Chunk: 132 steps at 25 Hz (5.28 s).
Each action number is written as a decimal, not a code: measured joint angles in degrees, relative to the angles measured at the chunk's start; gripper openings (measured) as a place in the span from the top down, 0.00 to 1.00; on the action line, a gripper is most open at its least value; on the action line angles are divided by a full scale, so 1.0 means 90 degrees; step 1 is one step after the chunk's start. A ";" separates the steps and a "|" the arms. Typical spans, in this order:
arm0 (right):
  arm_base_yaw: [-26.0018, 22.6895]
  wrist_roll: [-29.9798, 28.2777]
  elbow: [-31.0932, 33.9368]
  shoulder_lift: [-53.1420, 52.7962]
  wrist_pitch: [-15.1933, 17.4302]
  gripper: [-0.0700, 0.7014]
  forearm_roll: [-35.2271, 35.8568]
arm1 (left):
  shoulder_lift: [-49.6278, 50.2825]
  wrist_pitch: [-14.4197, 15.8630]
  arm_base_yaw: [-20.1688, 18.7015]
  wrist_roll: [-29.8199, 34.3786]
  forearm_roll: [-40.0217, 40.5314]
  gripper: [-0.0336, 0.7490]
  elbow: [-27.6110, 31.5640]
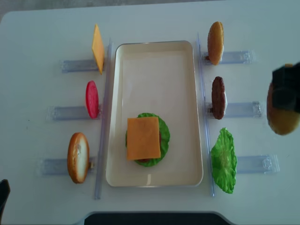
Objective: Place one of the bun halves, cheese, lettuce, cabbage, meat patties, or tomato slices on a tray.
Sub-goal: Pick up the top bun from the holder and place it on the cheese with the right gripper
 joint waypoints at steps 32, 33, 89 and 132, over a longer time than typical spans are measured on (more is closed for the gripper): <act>0.0000 -0.6774 0.2827 0.0891 -0.0757 0.60 0.8276 | 0.0000 0.0000 0.0000 0.0000 0.0000 0.38 0.0000; 0.0000 -0.6947 0.2827 0.1044 -0.0751 0.60 0.8351 | 0.0000 0.0000 0.0000 0.0000 0.0000 0.38 0.0000; 0.1401 -0.9332 0.1339 0.5547 -0.1444 0.60 1.0326 | 0.0000 0.0000 0.0000 -0.0004 0.0000 0.38 0.0000; 0.1401 -0.9668 0.1041 0.5717 -0.1956 0.45 1.0125 | 0.0000 0.0000 0.0000 -0.0004 0.0000 0.38 0.0000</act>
